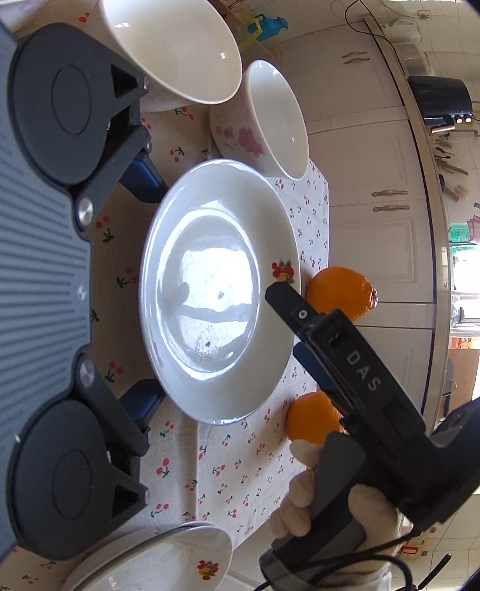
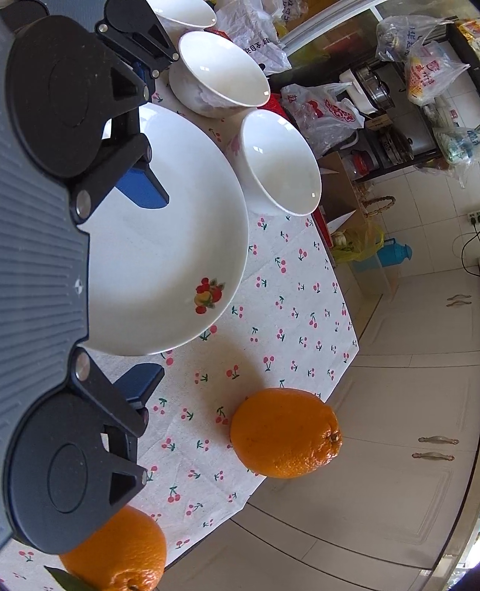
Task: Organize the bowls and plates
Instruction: 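Grasp the rim of the white plate with the right gripper, then lift the fruit-decal white plate with the right gripper toward the plate stack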
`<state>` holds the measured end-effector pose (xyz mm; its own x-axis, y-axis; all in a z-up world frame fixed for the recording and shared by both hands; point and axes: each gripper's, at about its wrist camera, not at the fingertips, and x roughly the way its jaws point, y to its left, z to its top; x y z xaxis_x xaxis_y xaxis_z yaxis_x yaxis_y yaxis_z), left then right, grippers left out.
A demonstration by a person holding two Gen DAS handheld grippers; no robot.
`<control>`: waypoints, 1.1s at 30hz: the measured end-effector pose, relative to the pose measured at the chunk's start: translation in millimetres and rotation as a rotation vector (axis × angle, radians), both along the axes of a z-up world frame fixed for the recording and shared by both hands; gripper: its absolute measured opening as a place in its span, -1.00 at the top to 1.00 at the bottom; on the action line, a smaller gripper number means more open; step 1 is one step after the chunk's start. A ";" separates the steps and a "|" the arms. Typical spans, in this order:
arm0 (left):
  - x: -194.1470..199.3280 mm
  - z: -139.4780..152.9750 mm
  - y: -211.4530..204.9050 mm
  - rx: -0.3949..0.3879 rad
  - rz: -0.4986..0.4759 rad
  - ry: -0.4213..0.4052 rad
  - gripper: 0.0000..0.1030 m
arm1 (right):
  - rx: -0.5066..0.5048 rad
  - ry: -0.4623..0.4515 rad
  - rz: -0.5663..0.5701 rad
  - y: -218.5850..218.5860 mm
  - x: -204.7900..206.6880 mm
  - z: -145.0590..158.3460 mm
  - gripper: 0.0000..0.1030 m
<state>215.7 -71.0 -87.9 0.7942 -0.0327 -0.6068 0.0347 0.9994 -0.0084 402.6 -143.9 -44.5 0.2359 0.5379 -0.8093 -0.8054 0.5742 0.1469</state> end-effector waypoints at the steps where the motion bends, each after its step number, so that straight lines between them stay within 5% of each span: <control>1: -0.1 0.1 -0.8 0.003 -0.002 -0.002 -0.95 | 0.003 0.012 0.002 1.1 4.1 -2.3 -0.75; 11: 1.5 0.8 0.0 -0.007 -0.004 0.006 -0.95 | 0.059 0.128 0.047 14.5 36.6 -19.2 -0.51; 33: -12.6 6.9 -3.9 0.066 -0.115 0.018 -0.96 | 0.112 0.216 0.011 -16.9 20.7 -16.7 -0.52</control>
<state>203.1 -74.9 -81.0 0.7765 -0.0826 -0.6247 0.1498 0.9871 0.0558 423.3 -160.8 -61.3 0.0577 0.6290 -0.7752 -0.7546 0.5359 0.3787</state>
